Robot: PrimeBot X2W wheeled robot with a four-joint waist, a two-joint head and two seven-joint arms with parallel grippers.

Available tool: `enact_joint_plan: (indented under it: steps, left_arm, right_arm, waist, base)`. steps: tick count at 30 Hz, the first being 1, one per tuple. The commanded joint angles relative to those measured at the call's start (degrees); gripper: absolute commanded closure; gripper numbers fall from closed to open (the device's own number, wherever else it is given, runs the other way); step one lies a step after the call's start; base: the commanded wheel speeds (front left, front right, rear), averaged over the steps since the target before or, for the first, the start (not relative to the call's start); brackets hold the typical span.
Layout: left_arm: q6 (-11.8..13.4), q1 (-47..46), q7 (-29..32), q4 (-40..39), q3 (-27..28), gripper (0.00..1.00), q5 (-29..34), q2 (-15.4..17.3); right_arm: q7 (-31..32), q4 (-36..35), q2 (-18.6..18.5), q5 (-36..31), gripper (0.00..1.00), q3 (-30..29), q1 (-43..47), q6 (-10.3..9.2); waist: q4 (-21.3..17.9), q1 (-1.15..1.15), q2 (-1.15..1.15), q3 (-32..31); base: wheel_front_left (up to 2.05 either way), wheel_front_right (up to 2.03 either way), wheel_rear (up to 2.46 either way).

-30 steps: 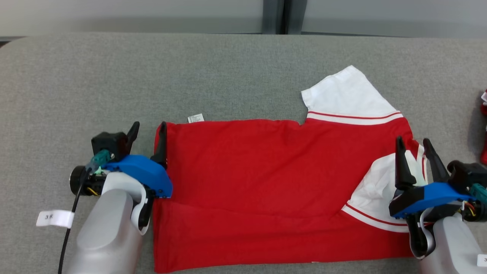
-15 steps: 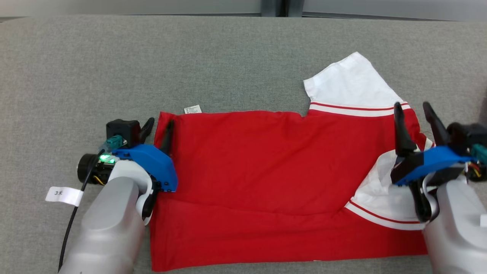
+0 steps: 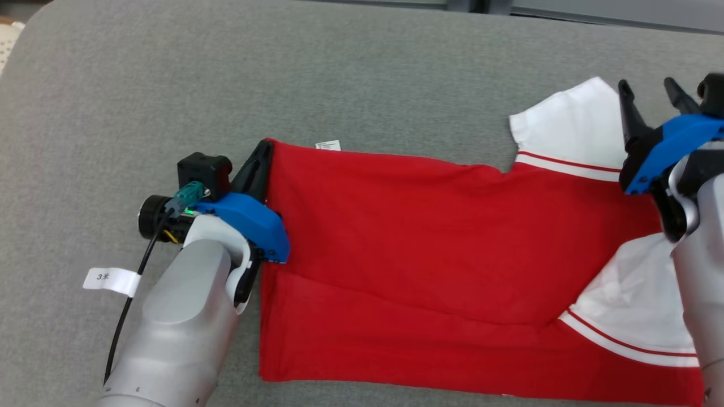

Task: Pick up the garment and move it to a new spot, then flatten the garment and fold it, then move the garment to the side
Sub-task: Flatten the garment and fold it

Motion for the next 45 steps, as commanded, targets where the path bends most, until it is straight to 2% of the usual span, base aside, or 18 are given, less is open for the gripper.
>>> enact_joint_plan:
  steps: [1, 7, 14, 15, 16, 17, 18, 19, 24, 28, 30, 34, 38, 45]
  left_arm:
    - [-0.03, -0.71, -0.37, -0.74, -0.36, 1.0, -0.28, 0.01]
    - [-0.02, 0.72, -0.4, -5.83, -1.84, 1.0, -0.16, -0.91]
    - [-0.02, 1.46, -0.41, -9.67, -2.87, 1.0, -0.13, -1.52]
    - [-0.02, 1.58, -0.41, -9.96, -2.93, 1.0, -0.15, -1.53]
    - [-0.02, 1.69, -0.41, -10.2, -2.98, 1.0, -0.17, -1.57]
    - [-0.02, 1.78, -0.41, -10.45, -3.01, 1.0, -0.22, -1.63]
    - [-0.02, 1.79, -0.41, -10.66, -3.0, 1.0, -0.28, -1.68]
    - [-0.02, 1.79, -0.41, -10.79, -2.97, 1.0, -0.32, -1.7]
    - [-0.01, 1.39, -0.42, -12.86, -0.78, 1.0, 0.66, -0.89]
    - [0.62, 2.29, -0.42, -16.37, 2.63, 1.0, 2.3, -0.63]
    - [0.73, 3.01, -0.41, -17.61, 4.11, 1.0, 3.33, -0.55]
    - [0.62, 4.62, -0.42, -18.48, 6.09, 1.0, 5.04, -0.57]
    - [0.45, 7.14, -0.42, -19.1, 7.74, 1.0, 6.3, -0.86]
    - [0.23, 14.91, -0.42, -20.9, 10.97, 1.0, 7.81, -1.28]
  right_arm:
    - [1.11, 1.15, -0.64, -0.51, 0.0, -0.21, -1.74, 0.0]
    - [6.8, 7.06, -2.87, -4.06, 0.0, -2.35, -7.0, 0.0]
    - [10.94, 12.13, -4.04, -8.72, 0.0, -7.64, -9.92, 0.0]
    - [11.54, 12.88, -3.78, -9.33, 0.09, -8.21, -9.72, 0.0]
    - [11.88, 13.55, -3.4, -9.71, 0.36, -8.8, -9.47, 0.0]
    - [11.86, 14.08, -3.21, -10.03, 0.53, -9.4, -9.3, 0.0]
    - [11.73, 14.37, -2.98, -10.5, 0.84, -9.87, -9.35, -0.01]
    - [11.05, 14.32, -2.81, -10.85, 1.0, -10.17, -9.47, -0.01]
    - [0.97, 10.14, -2.53, -12.65, 1.0, -13.31, -12.07, -0.01]
    - [-8.54, 7.69, -0.76, -14.94, 1.0, -16.39, -12.3, -0.01]
    - [-11.39, 7.35, 0.13, -15.79, 1.0, -17.87, -12.15, -0.01]
    - [-13.48, 8.39, 2.48, -15.88, 1.0, -19.59, -9.89, -0.01]
    - [-14.58, 7.26, 3.97, -12.81, 1.0, -19.65, -6.33, -0.01]
    - [-14.68, -4.08, 6.45, -3.18, 1.0, -16.09, 8.77, -0.01]
  waist:
    - [1.5, -0.01, 0.0, 1.19]
    - [5.19, -0.01, 0.0, 3.09]
    - [7.6, -0.01, 0.0, 5.12]
    - [7.73, -0.01, 0.0, 5.24]
    - [7.81, -0.01, 0.0, 5.32]
    - [7.87, -0.01, 0.0, 5.39]
    - [7.85, -0.01, 0.0, 5.44]
    - [7.8, -0.01, 0.0, 5.52]
    - [7.06, -0.01, 0.0, 5.81]
    - [5.88, -0.01, 0.0, 5.05]
    - [5.15, -0.01, 0.0, 4.33]
    - [3.75, -0.01, 0.0, 2.41]
    - [2.52, -0.01, 0.0, 0.02]
    - [0.13, -0.01, 0.0, -4.89]
  base:
    - [0.0, 0.0, 0.0]
    - [0.0, 0.0, 0.0]
    - [0.0, 0.0, 0.0]
    - [0.0, 0.0, 0.0]
    - [0.0, 0.0, 0.0]
    - [0.0, 0.0, 0.0]
    - [0.0, 0.0, 0.0]
    - [0.0, 0.0, 0.0]
    - [0.0, 0.0, 0.0]
    - [0.0, 0.0, 0.0]
    - [0.0, 0.0, 0.0]
    - [0.0, 0.0, 0.0]
    - [0.0, 0.0, 0.0]
    - [0.0, 0.0, 0.0]
